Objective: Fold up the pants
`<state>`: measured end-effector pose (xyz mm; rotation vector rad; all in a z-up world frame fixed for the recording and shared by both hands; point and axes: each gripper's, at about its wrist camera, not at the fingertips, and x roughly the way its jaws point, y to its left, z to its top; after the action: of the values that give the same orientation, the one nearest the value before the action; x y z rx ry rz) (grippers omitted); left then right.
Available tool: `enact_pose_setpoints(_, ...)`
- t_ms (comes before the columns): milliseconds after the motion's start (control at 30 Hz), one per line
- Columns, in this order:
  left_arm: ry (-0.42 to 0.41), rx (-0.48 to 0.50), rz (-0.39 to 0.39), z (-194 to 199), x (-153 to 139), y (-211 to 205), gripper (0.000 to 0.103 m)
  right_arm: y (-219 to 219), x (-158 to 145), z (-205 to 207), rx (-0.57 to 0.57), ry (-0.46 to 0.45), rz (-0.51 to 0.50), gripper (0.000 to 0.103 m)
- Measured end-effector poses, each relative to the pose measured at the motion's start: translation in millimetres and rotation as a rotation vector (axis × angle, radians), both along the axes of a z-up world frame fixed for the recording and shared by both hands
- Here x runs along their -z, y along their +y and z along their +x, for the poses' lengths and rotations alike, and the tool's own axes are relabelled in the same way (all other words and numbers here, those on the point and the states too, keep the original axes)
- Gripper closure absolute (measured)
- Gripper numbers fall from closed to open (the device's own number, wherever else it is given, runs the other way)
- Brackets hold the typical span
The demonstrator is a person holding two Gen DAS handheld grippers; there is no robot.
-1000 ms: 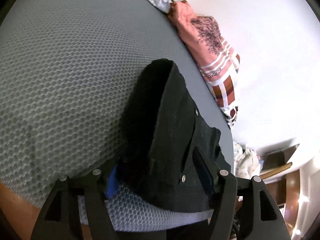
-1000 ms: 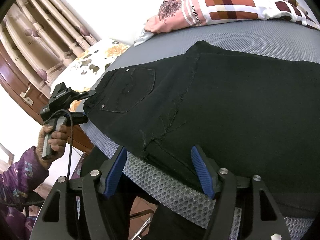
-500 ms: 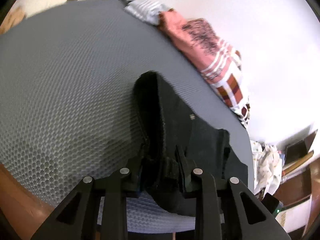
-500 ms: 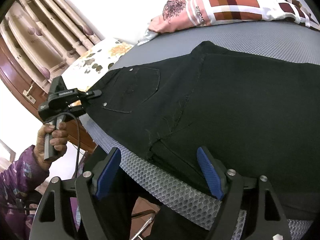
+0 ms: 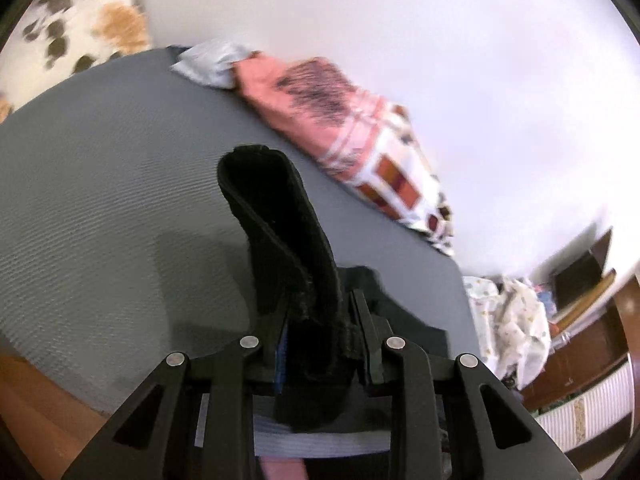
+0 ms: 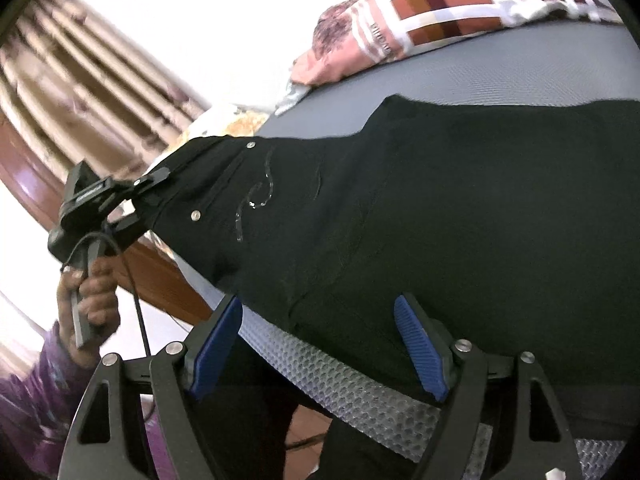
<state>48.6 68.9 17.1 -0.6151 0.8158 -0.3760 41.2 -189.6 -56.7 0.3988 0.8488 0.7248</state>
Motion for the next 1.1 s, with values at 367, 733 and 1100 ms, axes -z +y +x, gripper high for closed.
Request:
enact_pose_setpoints(367,-0.028,0.431,-0.170,20,-37,-195,0.099,-109,-11,7,0.143,0.045,0.197,0.027)
enact_pose_setpoints(733,-0.134,0.522,0.054,24,-63,-252,0.087,-171,-9,-11,0.225,0.025,0.253,0.020)
enact_pose_setpoints(1100,0.064,0.329,0.209,1,42,-160,0.062,-122,-13,36,0.104,-0.011,0.081,0.020)
